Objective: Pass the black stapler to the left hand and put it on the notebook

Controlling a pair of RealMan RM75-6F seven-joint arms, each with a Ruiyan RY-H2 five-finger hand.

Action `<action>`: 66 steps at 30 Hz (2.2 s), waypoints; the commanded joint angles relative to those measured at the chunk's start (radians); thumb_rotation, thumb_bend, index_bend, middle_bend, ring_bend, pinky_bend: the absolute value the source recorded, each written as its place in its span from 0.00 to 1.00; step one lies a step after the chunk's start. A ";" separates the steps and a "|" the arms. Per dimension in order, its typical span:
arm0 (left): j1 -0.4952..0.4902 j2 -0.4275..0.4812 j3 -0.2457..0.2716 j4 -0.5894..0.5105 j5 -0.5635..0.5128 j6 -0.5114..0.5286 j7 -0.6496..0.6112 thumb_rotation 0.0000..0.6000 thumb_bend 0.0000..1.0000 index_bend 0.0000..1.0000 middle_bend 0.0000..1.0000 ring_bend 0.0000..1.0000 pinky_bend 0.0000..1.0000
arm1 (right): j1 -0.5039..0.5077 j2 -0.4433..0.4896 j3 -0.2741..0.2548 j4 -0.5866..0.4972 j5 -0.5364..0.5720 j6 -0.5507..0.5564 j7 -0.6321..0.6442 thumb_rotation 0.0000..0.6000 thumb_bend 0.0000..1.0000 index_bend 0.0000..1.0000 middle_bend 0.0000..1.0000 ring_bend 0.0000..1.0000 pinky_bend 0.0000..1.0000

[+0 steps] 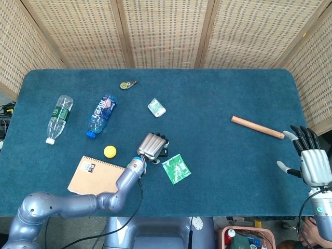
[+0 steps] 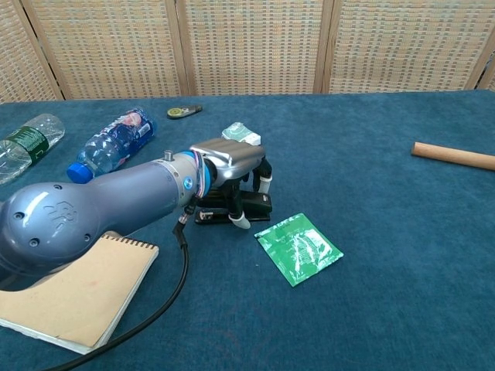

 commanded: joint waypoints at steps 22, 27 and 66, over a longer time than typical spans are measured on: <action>0.048 0.171 0.019 -0.186 0.178 0.085 -0.096 1.00 0.36 0.74 0.61 0.51 0.56 | -0.011 0.003 0.024 -0.012 -0.017 -0.021 0.001 1.00 0.00 0.17 0.09 0.00 0.03; 0.107 0.350 0.077 -0.348 0.285 0.119 -0.115 1.00 0.37 0.74 0.61 0.51 0.56 | -0.012 0.002 0.025 -0.018 -0.024 -0.024 -0.011 1.00 0.00 0.17 0.09 0.00 0.03; 0.486 0.632 0.383 -0.504 0.598 0.140 -0.309 1.00 0.12 0.27 0.10 0.08 0.17 | -0.018 -0.003 0.027 -0.038 -0.051 -0.033 -0.056 1.00 0.00 0.17 0.10 0.00 0.03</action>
